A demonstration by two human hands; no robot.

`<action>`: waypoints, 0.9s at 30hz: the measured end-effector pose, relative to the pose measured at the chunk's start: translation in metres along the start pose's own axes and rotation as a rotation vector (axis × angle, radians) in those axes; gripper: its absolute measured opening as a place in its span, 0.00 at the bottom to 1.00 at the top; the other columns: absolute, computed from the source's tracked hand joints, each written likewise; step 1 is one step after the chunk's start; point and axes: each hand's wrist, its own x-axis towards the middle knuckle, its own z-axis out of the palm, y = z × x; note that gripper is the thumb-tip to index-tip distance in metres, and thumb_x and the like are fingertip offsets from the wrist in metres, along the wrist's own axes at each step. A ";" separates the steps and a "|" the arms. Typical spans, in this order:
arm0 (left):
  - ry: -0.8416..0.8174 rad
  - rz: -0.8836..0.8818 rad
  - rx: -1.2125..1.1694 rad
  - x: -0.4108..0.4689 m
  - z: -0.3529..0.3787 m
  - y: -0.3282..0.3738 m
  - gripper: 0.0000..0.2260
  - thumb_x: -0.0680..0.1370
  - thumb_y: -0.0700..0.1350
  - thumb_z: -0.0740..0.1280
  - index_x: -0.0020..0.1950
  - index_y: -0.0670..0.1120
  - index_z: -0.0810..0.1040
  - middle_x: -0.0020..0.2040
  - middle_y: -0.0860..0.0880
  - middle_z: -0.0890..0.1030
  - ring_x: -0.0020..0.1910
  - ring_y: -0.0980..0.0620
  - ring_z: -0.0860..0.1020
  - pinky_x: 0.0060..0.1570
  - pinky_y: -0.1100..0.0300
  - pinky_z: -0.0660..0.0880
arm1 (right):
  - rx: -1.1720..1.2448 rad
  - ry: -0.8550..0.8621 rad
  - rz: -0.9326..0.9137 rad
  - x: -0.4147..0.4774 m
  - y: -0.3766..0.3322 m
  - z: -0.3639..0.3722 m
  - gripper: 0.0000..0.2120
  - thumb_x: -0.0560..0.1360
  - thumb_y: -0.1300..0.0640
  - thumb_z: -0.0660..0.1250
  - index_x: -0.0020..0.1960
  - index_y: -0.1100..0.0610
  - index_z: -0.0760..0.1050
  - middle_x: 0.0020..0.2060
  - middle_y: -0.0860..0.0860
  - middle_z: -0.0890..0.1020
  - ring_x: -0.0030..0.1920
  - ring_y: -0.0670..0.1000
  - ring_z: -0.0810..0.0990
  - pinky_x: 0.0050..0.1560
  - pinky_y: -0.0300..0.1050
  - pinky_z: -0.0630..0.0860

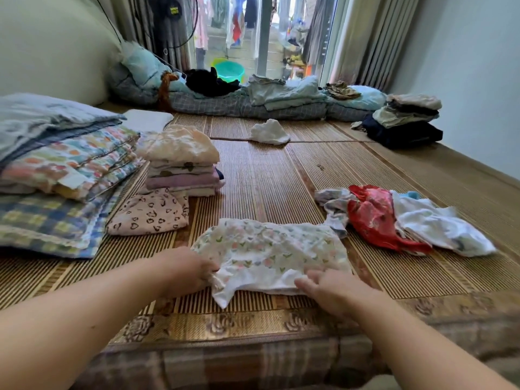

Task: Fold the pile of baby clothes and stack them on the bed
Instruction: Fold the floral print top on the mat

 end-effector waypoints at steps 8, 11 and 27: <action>0.020 0.136 -0.038 -0.012 0.002 0.051 0.24 0.74 0.60 0.63 0.69 0.56 0.71 0.63 0.55 0.78 0.60 0.53 0.75 0.60 0.53 0.75 | -0.088 0.020 0.094 0.090 0.001 -0.033 0.29 0.75 0.30 0.46 0.74 0.36 0.56 0.78 0.47 0.50 0.77 0.61 0.44 0.68 0.73 0.40; 0.002 0.208 -0.086 -0.014 0.002 0.079 0.25 0.74 0.61 0.63 0.71 0.58 0.68 0.67 0.55 0.76 0.65 0.51 0.73 0.63 0.50 0.72 | -0.235 0.120 0.120 0.100 -0.004 -0.038 0.25 0.76 0.34 0.53 0.73 0.36 0.59 0.77 0.49 0.56 0.76 0.63 0.46 0.68 0.74 0.41; 0.010 0.032 -0.105 -0.019 0.028 0.027 0.38 0.69 0.75 0.47 0.76 0.60 0.58 0.74 0.55 0.64 0.72 0.49 0.59 0.71 0.50 0.61 | -0.369 0.205 -0.383 -0.014 -0.052 0.077 0.39 0.73 0.38 0.64 0.76 0.38 0.44 0.78 0.48 0.49 0.78 0.54 0.45 0.71 0.68 0.41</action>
